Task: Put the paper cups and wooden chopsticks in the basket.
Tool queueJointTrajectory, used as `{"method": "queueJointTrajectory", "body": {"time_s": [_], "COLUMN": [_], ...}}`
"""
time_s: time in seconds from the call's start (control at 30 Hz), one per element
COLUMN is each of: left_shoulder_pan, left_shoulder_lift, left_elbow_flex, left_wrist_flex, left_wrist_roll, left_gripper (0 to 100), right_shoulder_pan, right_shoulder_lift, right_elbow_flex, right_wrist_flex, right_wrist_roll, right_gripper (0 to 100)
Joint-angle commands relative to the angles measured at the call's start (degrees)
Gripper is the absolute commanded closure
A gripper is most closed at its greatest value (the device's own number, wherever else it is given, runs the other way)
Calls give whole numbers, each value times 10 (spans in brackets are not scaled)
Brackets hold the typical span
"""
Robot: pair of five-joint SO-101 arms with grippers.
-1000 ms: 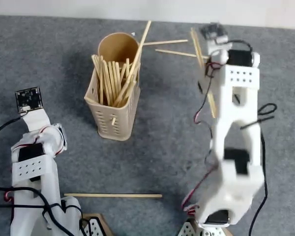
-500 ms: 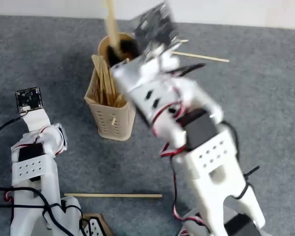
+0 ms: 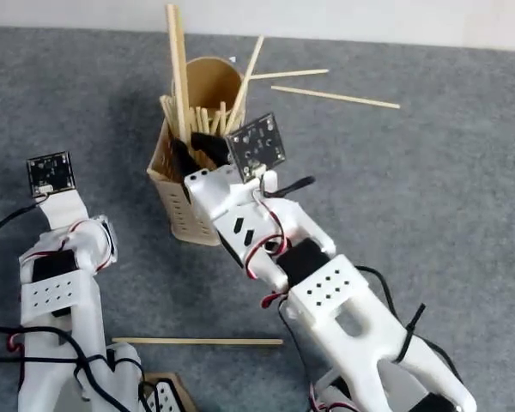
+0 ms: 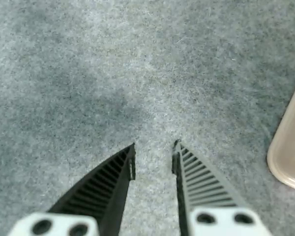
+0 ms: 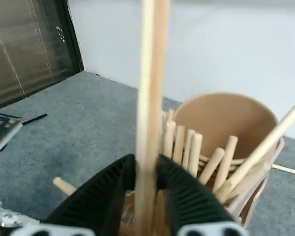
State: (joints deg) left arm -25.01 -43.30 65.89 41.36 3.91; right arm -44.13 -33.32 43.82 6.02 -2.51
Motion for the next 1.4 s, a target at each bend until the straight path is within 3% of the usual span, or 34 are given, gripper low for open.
{"method": "queueJointTrajectory", "body": {"time_s": [0.0,0.13,0.27,0.4,0.47,0.53,0.63,0.73,0.83,1.07,1.37], "left_shoulder_pan": [7,10,10,10,10,10,10,7,-9,-56,-58], "left_shoulder_lift": [0,0,0,0,0,0,0,0,0,0,0], "left_elbow_flex": [-3,-3,-3,-3,-3,-3,-3,-4,-5,-34,-32], "left_wrist_flex": [-10,-10,-10,-10,-10,-10,-10,-11,-43,-55,-55], "left_wrist_roll": [-6,-6,-6,-6,-6,-6,-6,-6,-6,-5,-4], "left_gripper": [853,853,853,853,853,853,853,853,853,852,853], "right_shoulder_pan": [0,1,9,7,0,-33,-90,-141,-184,-192,-197], "right_shoulder_lift": [-35,-63,-72,-47,-11,38,90,67,3,-118,-125], "right_elbow_flex": [-4,-85,-214,-401,-491,-545,-515,-421,-287,65,192], "right_wrist_flex": [14,127,273,534,672,794,924,933,876,698,624], "right_wrist_roll": [-4,3,74,98,112,178,250,269,273,274,272], "right_gripper": [741,740,742,744,780,855,946,916,865,854,854]}}
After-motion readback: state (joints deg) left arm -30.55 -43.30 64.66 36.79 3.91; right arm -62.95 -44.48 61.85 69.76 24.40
